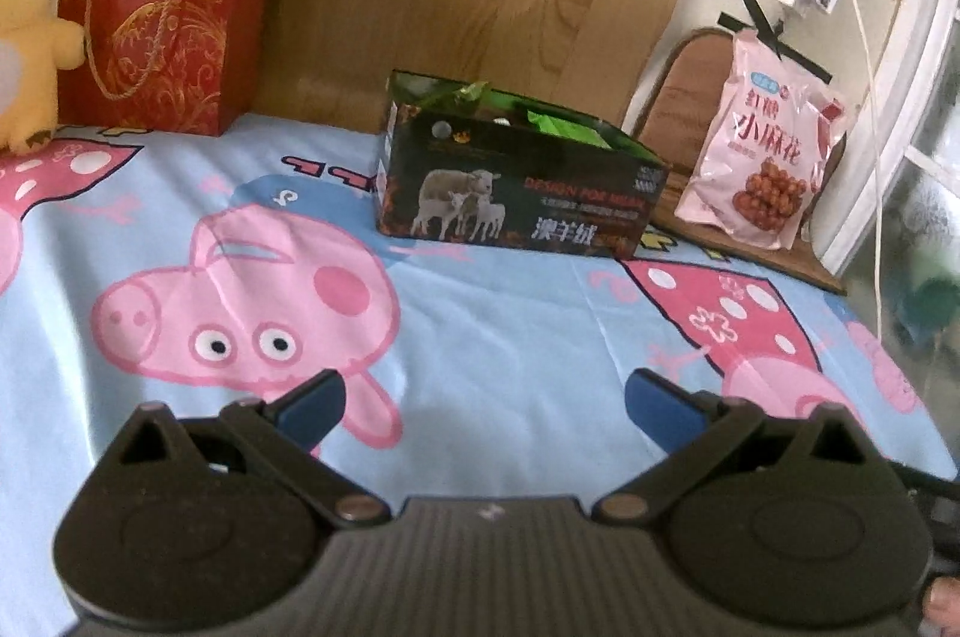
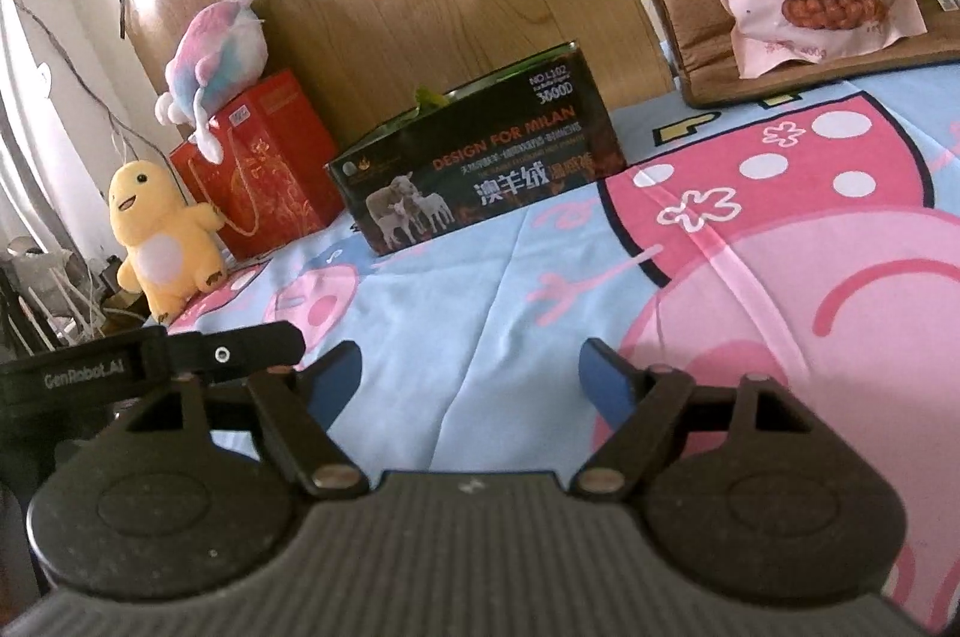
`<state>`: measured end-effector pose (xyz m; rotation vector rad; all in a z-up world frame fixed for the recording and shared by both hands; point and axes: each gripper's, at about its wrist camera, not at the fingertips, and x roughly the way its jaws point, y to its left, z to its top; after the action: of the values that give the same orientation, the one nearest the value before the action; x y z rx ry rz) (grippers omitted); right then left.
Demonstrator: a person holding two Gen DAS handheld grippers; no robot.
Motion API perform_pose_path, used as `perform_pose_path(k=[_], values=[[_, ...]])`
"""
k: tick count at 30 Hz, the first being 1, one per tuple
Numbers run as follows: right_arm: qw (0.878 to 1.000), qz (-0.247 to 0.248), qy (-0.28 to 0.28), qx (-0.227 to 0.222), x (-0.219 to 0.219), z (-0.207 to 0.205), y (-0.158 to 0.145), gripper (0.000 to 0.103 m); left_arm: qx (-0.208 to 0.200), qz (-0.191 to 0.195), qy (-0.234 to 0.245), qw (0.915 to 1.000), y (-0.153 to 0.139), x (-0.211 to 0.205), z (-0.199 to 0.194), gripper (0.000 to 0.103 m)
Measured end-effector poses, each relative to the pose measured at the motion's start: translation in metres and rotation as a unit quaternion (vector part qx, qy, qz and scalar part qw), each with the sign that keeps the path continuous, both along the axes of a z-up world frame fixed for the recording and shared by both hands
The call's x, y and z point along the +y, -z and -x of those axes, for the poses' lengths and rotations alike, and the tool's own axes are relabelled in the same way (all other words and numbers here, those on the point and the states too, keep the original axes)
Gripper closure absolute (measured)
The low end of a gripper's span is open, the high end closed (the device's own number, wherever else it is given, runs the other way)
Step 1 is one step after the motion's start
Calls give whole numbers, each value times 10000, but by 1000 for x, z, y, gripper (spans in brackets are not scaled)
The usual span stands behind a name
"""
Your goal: Organize snacks
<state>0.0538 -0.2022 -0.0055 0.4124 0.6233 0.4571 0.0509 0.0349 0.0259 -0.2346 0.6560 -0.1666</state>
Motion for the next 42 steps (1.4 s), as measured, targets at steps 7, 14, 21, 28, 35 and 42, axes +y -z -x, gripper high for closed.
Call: perform_pose_path(k=[7, 14, 21, 28, 35, 42], values=[[9986, -334, 405, 79, -13, -1, 2, 21, -202, -332, -364, 9986, -9, 4, 0, 0], [9997, -174, 166, -19, -5, 0, 0, 19, -403, -1050, -725, 9910, -15, -5, 1, 0], [9999, -86, -52, -75, -1, 0, 0, 14, -521, -1194, -876, 9876, -20, -5, 2, 0], [9999, -97, -71, -41, 0, -1, 0, 14, -539, -1208, -829, 9877, -23, -3, 2, 0], [9999, -75, -111, -36, 0, 0, 0, 14, -583, -1402, -851, 9847, -27, -6, 5, 0], [9999, -84, -142, -32, 1, 0, 0, 14, -405, -1312, -784, 9874, -28, -5, 5, 0]])
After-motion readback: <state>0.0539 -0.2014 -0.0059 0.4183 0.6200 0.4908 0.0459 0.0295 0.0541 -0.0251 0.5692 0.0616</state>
